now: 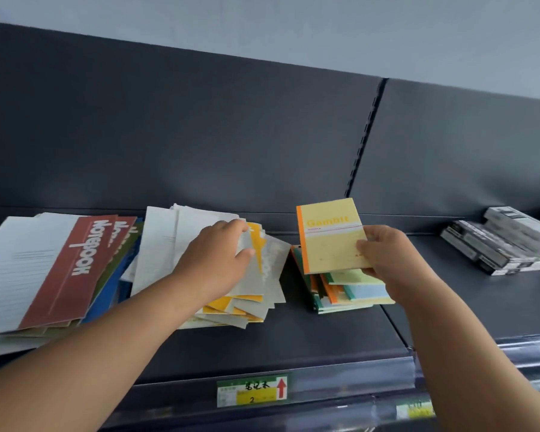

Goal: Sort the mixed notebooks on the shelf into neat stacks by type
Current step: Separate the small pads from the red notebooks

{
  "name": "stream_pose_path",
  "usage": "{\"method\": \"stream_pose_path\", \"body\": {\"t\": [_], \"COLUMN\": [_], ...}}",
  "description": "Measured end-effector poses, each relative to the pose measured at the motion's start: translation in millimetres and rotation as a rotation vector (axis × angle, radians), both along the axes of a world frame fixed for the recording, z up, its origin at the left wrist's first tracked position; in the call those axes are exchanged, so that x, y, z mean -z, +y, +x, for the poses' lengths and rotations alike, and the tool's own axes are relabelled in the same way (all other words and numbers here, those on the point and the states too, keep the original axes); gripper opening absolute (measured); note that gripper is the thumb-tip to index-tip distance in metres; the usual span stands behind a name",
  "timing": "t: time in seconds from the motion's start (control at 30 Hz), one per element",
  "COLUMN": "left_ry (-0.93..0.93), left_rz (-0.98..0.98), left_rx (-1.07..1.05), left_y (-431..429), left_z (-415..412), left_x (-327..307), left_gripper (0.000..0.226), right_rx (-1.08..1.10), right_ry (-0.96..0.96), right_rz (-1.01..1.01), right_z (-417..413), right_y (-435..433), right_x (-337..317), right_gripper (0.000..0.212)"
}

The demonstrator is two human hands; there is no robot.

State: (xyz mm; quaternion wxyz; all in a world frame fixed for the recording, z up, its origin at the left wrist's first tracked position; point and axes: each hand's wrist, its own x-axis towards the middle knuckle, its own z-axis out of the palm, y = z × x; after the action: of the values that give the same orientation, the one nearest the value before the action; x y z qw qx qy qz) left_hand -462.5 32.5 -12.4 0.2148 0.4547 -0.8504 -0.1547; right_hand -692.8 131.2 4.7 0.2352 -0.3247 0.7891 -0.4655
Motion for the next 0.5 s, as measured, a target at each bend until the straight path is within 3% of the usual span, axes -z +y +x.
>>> {"method": "stream_pose_path", "body": {"t": [0.17,0.33,0.5], "left_ry": [-0.231,-0.309,-0.306], "left_rz": [-0.158,-0.189,-0.182], "left_rx": [0.021,0.011,-0.018], "left_y": [2,3,4], "left_z": [-6,-2,11], "left_x": [5,8,10], "left_gripper": [0.049,0.051,0.054], "right_rx": [0.039,0.042,0.020], "right_ry": [0.264,0.504,0.630], "right_rz": [0.165,0.303,0.368], "right_z": [-16,-11,3], "right_y": [2,5,6], "right_x": [15,19,17], "right_gripper": [0.029,0.017,0.036]}}
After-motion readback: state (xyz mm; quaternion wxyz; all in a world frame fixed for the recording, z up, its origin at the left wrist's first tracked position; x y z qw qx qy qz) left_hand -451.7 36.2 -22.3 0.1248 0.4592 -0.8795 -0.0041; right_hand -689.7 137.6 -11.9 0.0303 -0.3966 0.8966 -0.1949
